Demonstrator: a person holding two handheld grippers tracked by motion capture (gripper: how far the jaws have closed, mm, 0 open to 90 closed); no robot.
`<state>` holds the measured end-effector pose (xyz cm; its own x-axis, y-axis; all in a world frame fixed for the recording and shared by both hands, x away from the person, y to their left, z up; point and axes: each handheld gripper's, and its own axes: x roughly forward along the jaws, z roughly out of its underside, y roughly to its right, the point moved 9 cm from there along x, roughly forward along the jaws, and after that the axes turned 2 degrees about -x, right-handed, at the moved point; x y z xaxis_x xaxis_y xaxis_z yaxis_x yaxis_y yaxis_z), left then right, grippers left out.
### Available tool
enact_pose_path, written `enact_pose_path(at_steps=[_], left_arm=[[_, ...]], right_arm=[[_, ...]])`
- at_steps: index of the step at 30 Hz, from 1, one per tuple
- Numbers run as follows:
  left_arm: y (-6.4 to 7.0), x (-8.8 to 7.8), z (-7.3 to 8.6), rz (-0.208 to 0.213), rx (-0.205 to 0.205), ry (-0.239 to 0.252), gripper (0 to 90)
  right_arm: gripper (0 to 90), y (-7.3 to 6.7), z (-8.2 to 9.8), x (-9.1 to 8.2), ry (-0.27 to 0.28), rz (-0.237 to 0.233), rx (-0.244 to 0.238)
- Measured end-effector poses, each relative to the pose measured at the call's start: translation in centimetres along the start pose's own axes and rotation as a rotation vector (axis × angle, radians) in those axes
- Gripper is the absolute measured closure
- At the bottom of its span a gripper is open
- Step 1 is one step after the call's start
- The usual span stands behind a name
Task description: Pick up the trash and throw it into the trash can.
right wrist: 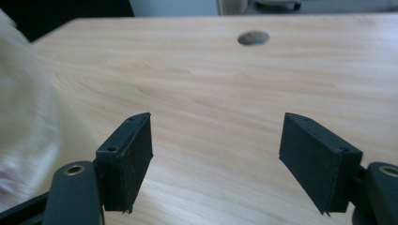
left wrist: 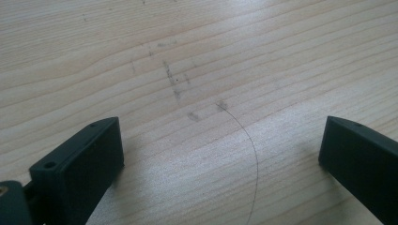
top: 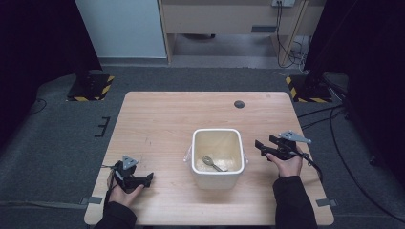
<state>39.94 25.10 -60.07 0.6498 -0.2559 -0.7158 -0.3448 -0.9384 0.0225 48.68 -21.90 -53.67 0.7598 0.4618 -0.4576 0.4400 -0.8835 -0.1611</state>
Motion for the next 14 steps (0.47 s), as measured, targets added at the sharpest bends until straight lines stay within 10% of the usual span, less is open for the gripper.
enact_pose_path(at_steps=[14], left_arm=[[0.0, 0.0, 0.0, 0.0, 0.0, 0.0, 0.0]], right_arm=[[17.9, 4.2, 4.5, 0.7, -0.153, 0.118, -0.03]])
